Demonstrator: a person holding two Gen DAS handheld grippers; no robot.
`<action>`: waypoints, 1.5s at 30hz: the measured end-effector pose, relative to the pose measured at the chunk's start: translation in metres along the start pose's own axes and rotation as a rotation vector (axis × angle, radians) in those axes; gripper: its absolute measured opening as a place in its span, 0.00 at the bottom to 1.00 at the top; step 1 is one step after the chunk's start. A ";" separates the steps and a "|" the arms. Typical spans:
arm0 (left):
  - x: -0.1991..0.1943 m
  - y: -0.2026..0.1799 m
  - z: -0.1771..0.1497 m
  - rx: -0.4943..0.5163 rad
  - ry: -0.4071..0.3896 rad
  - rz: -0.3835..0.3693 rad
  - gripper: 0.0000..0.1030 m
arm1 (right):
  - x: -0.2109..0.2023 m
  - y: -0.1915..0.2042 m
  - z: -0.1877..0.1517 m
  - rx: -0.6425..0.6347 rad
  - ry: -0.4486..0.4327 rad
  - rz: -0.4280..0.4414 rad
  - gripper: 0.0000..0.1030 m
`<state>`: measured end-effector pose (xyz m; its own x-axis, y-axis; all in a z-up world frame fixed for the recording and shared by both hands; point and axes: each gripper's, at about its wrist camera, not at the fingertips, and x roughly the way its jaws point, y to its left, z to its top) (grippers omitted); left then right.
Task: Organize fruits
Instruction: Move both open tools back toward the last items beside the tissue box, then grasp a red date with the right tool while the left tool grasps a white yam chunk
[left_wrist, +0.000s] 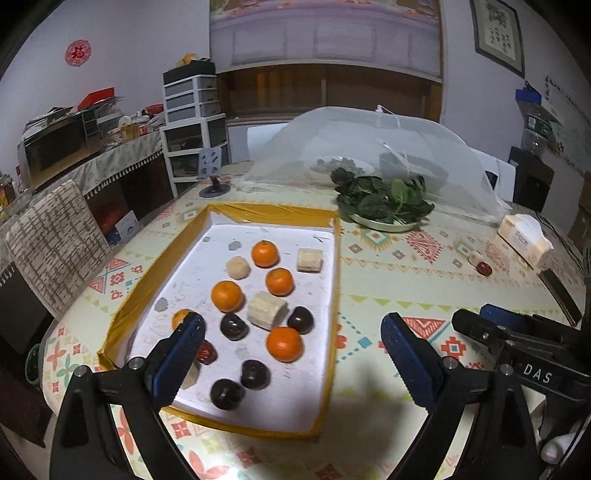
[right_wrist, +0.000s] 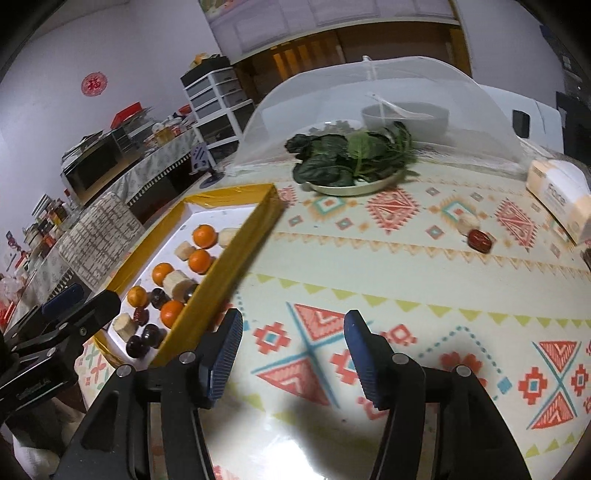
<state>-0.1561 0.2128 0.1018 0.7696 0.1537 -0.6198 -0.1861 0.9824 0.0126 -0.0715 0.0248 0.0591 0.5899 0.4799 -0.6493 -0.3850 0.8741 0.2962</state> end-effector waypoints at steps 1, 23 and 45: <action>0.001 -0.003 0.000 0.005 0.004 -0.004 0.93 | -0.001 -0.004 -0.001 0.004 0.000 -0.004 0.60; 0.022 -0.055 -0.009 0.093 0.107 -0.187 0.93 | -0.027 -0.153 0.024 0.276 -0.033 -0.148 0.61; 0.053 -0.059 -0.007 0.024 0.192 -0.274 0.93 | 0.091 -0.172 0.097 0.212 0.127 -0.117 0.32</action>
<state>-0.1086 0.1623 0.0630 0.6593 -0.1374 -0.7392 0.0280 0.9870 -0.1585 0.1168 -0.0747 0.0170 0.5230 0.3728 -0.7665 -0.1540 0.9258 0.3451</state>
